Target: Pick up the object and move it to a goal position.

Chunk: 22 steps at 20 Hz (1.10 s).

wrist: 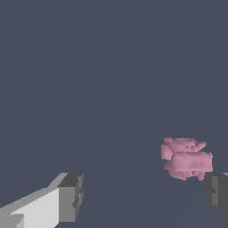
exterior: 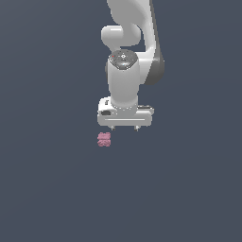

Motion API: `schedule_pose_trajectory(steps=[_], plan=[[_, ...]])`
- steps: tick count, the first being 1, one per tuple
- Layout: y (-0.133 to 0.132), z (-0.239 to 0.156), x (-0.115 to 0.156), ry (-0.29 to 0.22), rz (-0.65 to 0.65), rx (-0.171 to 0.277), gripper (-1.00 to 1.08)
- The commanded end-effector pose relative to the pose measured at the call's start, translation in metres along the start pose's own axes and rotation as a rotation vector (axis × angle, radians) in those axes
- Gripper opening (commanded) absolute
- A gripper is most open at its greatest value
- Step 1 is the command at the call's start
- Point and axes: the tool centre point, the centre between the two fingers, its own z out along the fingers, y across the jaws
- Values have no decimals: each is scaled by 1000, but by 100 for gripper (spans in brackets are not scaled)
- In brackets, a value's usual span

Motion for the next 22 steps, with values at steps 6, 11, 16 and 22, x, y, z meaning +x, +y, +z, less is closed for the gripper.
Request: schedule_pose_trajectory(steps=[6,11,16,22], plan=[[15,13,-2,-2,-1,-5,100],[48,41,-10,-7,-3,-16,100],[86,72,-22,-13,-6,-29,100],[107,89,-32,-18,-8,-36,100]])
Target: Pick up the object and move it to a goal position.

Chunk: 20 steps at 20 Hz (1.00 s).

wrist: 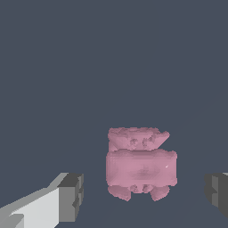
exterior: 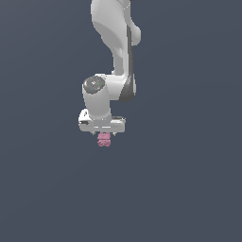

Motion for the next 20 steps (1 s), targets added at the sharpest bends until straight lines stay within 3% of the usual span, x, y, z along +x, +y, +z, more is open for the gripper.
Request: schedule_pose_trajectory(steps=[1,20], plan=[[4,4,-2,1,-2,-1,100],[5,54,-2,0,-2,-2,100]])
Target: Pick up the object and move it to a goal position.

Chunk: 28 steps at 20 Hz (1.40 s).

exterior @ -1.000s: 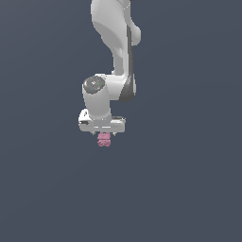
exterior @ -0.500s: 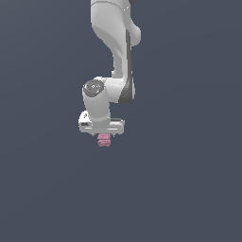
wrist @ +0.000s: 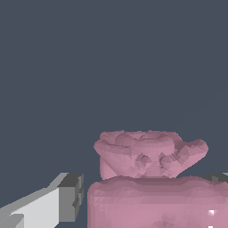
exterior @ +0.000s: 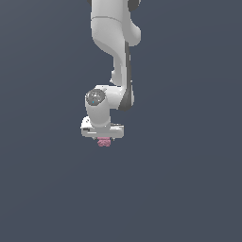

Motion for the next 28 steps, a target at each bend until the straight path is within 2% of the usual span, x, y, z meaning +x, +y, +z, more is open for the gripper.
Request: schedule_pose_trajectory(steps=[1,2,17,22,28], plan=[[0,2,1,1,0,0,100],[0,2,1,1,0,0,-100],[2,-6,1,3,0,0,-100],[10,-27,0,3,0,0,-100],[25,-73,-1,3,0,0,-100]])
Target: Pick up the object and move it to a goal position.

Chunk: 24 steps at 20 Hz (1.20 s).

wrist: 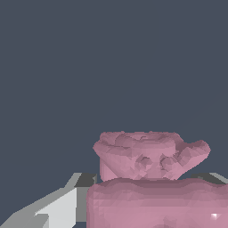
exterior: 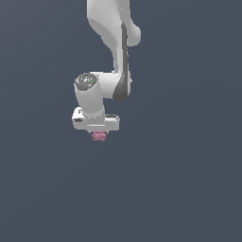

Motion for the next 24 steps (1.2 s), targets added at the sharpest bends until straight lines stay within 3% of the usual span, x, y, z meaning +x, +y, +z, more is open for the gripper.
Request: schedule_pose_trajectory(steps=[1,24], plan=[[8,-23,-1,1,1,0,-100],[90,-269,-3,0,1,1,-100]])
